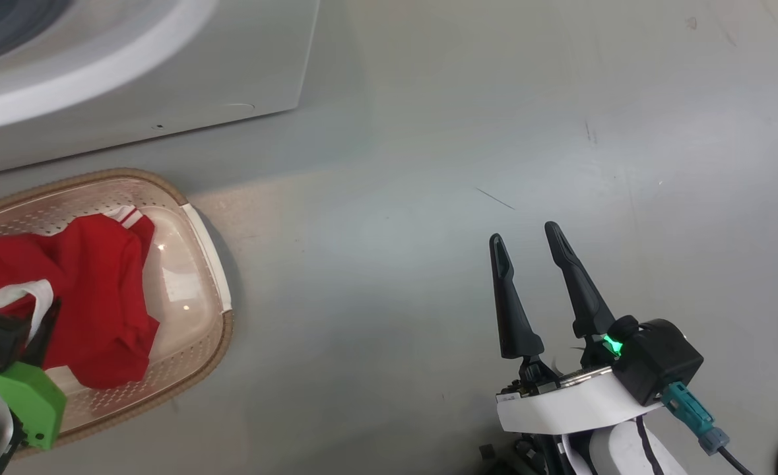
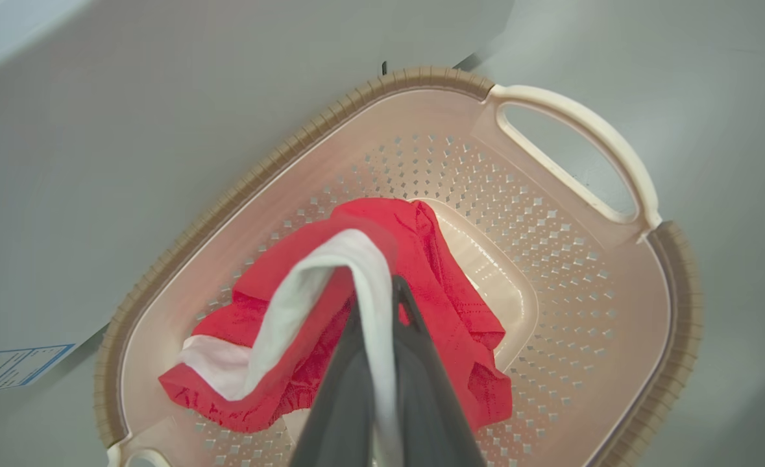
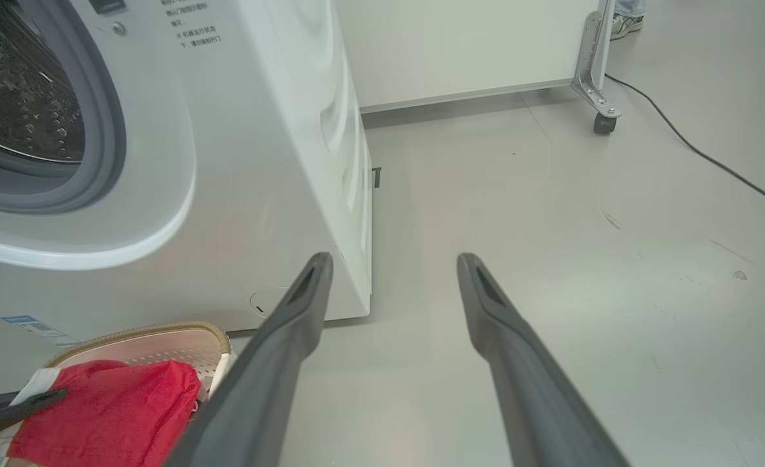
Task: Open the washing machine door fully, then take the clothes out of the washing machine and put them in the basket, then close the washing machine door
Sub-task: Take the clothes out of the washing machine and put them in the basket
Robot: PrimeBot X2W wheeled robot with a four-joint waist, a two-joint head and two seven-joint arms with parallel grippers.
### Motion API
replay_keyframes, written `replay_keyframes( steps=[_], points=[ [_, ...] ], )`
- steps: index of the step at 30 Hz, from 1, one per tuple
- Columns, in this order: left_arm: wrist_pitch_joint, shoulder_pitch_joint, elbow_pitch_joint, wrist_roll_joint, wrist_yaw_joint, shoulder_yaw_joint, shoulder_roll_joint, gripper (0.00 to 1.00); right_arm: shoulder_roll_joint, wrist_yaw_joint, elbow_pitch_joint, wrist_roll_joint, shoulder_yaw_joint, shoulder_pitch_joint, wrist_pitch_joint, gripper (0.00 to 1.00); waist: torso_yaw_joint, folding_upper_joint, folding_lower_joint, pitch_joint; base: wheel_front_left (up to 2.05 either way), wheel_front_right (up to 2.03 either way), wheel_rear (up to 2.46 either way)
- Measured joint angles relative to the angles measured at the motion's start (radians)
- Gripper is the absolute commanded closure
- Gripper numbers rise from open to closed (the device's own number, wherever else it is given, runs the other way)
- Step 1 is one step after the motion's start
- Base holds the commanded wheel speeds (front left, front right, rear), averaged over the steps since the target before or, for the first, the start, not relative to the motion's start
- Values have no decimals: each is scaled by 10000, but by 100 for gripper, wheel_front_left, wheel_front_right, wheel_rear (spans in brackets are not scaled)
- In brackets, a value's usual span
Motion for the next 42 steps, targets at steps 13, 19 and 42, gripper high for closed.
replay_keyframes(
  steps=[13,19,42],
  points=[
    [433,-328,1603,-907,-38,-127,-366,0,13,0,-121,-77,-209,-13,0,0,-195,0,0,510,0,0,0],
    [447,-617,1887,-1112,-73,-556,-614,0,13,0,-36,-86,-284,-45,0,0,-22,0,0,326,0,0,0],
    [-577,-1388,1687,-1818,-73,-1141,-1618,0,0,-2,1135,-238,-1417,-485,0,0,1247,0,-1,-1836,0,0,0]
  ],
)
